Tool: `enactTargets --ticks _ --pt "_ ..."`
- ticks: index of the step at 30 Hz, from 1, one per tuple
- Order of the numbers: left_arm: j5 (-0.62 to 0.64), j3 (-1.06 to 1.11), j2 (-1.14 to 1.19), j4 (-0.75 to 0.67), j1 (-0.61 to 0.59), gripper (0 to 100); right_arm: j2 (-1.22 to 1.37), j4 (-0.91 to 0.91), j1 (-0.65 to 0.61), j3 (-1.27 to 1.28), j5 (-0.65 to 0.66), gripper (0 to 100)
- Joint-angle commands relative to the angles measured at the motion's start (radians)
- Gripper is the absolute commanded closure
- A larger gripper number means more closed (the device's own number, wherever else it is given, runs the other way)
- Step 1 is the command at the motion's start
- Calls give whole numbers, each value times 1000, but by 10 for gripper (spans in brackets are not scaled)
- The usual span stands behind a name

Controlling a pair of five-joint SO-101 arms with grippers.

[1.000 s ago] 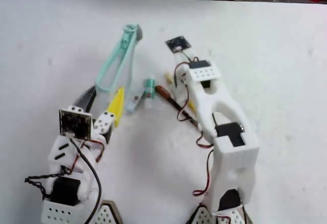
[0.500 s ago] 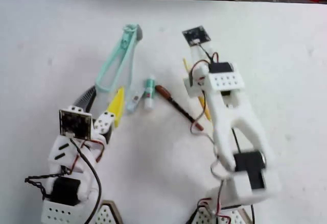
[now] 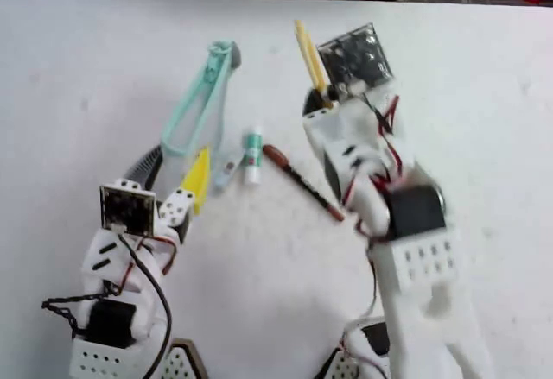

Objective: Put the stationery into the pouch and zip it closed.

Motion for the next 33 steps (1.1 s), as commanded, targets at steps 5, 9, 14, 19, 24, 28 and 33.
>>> enactTargets --ticks 5,9,14,19,24,28,33 --pt "12 -12 -15 -25 10 786 -191 -263 -199 -11 -92 981" --pt "12 -12 -15 -25 10 786 -165 -389 -249 -15 -83 982" --pt "12 -11 -15 -23 18 786 -127 -472 -306 -12 -89 982" --pt "6 -6 -15 -23 45 786 -71 -552 -375 -12 -89 982" --pt "6 -9 -15 -23 41 786 30 -641 -423 -12 -89 982" --pt "6 -9 -15 -23 39 786 148 -719 -429 -12 -89 982" --pt "11 -9 -15 -31 12 786 191 -670 -429 -11 -91 982"
